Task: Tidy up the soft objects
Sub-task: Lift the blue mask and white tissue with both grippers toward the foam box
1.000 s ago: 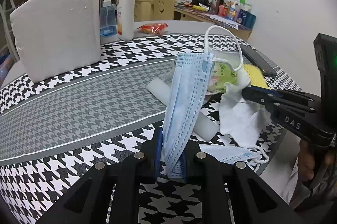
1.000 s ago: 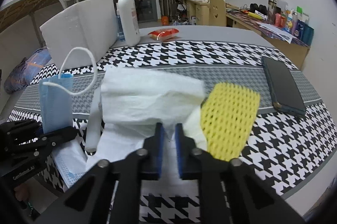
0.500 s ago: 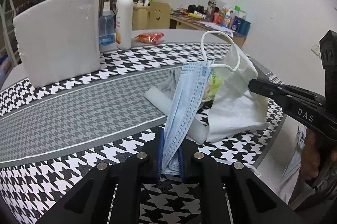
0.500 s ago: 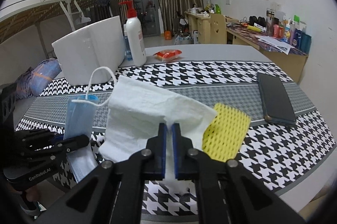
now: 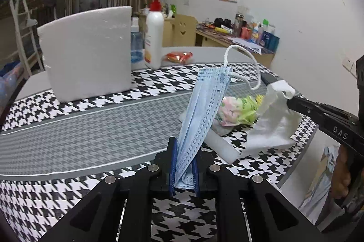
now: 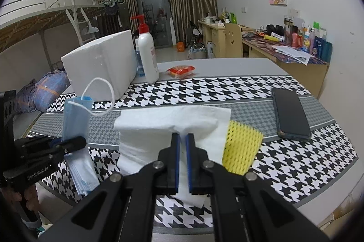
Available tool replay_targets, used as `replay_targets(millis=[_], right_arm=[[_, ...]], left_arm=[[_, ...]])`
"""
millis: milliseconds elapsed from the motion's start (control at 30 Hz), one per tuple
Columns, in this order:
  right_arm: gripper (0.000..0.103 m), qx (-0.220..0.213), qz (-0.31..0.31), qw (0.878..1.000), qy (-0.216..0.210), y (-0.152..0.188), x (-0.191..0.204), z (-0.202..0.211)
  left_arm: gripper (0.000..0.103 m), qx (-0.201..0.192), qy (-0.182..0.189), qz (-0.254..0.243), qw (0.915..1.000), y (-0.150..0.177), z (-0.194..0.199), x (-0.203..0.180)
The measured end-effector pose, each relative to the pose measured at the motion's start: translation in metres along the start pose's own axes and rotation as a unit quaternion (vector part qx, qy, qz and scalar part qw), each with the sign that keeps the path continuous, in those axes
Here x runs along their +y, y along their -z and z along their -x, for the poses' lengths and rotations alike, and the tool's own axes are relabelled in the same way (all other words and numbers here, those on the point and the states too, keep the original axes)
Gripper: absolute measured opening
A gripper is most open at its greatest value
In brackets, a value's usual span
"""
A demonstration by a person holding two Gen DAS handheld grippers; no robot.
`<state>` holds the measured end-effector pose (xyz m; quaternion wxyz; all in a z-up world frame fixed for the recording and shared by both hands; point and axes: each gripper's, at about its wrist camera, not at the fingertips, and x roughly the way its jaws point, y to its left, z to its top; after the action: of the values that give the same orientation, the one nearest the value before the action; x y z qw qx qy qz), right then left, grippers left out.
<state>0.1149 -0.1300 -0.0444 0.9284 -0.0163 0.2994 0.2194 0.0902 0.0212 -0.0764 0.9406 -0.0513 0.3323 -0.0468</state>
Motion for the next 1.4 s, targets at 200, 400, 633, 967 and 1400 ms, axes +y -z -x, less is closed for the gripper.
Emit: replay_targets(millis=[200, 400, 633, 967, 1400], right_arm=[[0.008, -0.014, 0.005, 1.0, -0.008, -0.004, 0.006, 0.008], [0.008, -0.03, 0.009, 0.999, -0.015, -0.01, 0.012, 0.014], [0.008, -0.044, 0.015, 0.999, -0.019, -0.016, 0.016, 0.02], [0.008, -0.051, 0.019, 0.998, -0.04, -0.022, 0.028, 0.021], [0.008, -0.061, 0.033, 0.996, -0.057, -0.041, 0.042, 0.018]], left_arm=[[0.013, -0.019, -0.017, 0.003, 0.9997, -0.006, 0.011, 0.007], [0.013, -0.038, -0.027, 0.0, 0.9989, -0.014, 0.023, 0.011], [0.013, -0.058, -0.044, -0.005, 0.9973, -0.022, 0.034, 0.013], [0.013, -0.078, -0.07, -0.015, 0.9944, -0.03, 0.047, 0.017], [0.013, -0.097, -0.091, -0.017, 0.9909, -0.051, 0.056, 0.026]])
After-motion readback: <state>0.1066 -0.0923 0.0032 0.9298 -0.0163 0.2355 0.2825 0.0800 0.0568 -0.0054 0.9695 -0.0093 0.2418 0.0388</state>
